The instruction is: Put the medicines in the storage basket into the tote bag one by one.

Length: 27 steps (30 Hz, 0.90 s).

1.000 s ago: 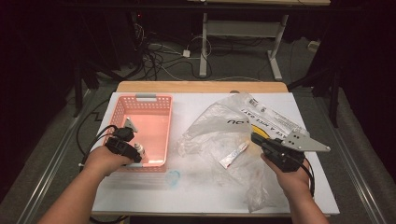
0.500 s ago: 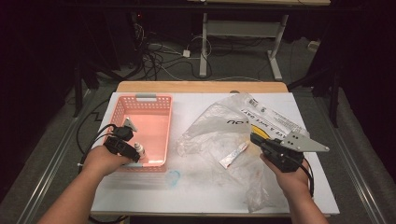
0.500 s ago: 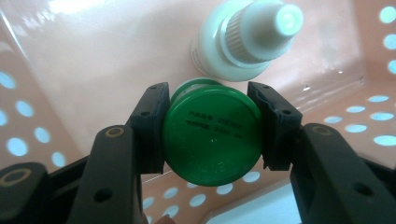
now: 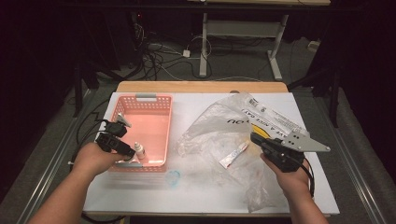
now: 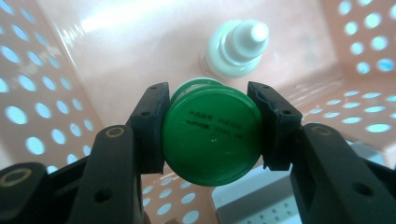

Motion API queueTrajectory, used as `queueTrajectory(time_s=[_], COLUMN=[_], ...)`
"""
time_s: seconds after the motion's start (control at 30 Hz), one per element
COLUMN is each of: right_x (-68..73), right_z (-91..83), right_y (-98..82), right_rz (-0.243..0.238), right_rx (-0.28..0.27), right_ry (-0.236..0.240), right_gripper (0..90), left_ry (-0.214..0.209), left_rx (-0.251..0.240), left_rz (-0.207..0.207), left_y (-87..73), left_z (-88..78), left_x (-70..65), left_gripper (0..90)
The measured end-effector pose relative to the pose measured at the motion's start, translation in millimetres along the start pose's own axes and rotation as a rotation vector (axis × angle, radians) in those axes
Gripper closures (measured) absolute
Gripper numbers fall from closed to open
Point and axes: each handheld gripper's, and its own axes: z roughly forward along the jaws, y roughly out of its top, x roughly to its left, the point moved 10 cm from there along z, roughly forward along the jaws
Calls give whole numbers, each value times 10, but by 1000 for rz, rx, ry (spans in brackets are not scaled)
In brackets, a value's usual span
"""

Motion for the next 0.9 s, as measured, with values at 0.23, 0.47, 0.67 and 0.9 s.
queueTrajectory(time_s=[0.23, 0.47, 0.67, 0.9], right_x=[-7, 1, 4, -7], right_z=[1, 18, 10, 3], right_y=[-6, -19, -3, 1], right_rz=[2, 1, -2, 1], right_rx=[0, 6, 1, -3], right_ry=[0, 1, 1, 1], right_gripper=[900, 900, 900, 900], left_ry=[-2, -29, -15, -54], left_rx=[-99, -187, -247, -314], left_rz=[17, 28, 74, 108], left_y=[16, -35, -9, 66], left_z=[-146, -217, -300, -334], left_x=[-81, -202, -362, -579], left_gripper=[502, 502, 502, 502])
